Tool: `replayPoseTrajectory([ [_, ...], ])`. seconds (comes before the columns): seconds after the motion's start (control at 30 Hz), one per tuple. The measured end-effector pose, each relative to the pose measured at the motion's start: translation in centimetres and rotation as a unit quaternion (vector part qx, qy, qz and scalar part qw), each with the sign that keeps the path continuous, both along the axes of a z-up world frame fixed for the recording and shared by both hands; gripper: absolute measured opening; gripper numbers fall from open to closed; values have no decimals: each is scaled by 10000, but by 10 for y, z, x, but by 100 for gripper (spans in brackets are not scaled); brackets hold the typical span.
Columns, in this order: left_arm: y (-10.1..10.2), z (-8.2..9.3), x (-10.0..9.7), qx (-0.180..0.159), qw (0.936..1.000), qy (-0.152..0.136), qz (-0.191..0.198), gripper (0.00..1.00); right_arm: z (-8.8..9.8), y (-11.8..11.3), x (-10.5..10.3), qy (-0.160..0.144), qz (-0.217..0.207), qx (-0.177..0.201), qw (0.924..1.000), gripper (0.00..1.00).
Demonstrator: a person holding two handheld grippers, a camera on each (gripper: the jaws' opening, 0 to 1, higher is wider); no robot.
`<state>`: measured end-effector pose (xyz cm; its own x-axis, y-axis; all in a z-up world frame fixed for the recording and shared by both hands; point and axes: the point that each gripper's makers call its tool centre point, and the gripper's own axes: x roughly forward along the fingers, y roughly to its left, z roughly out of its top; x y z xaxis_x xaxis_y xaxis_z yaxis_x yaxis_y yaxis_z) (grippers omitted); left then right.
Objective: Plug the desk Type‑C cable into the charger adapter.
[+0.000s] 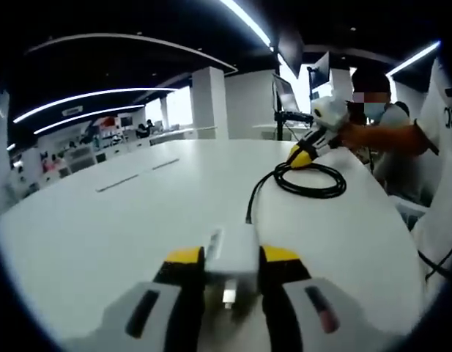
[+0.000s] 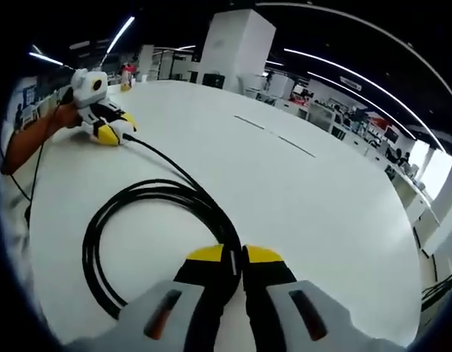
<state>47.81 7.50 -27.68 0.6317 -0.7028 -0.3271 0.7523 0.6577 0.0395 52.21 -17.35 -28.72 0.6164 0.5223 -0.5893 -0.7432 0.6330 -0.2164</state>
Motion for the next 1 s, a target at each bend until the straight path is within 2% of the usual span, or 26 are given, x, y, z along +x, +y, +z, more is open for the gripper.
replayPoseTrajectory([
  [0.57,5,0,30,-20,9998,-81,169,27,-1,1,36,-28,-109,49,9999,7],
  [1.0,6,0,48,31,9998,-120,186,27,-1,2,49,-58,-172,16,9998,7],
])
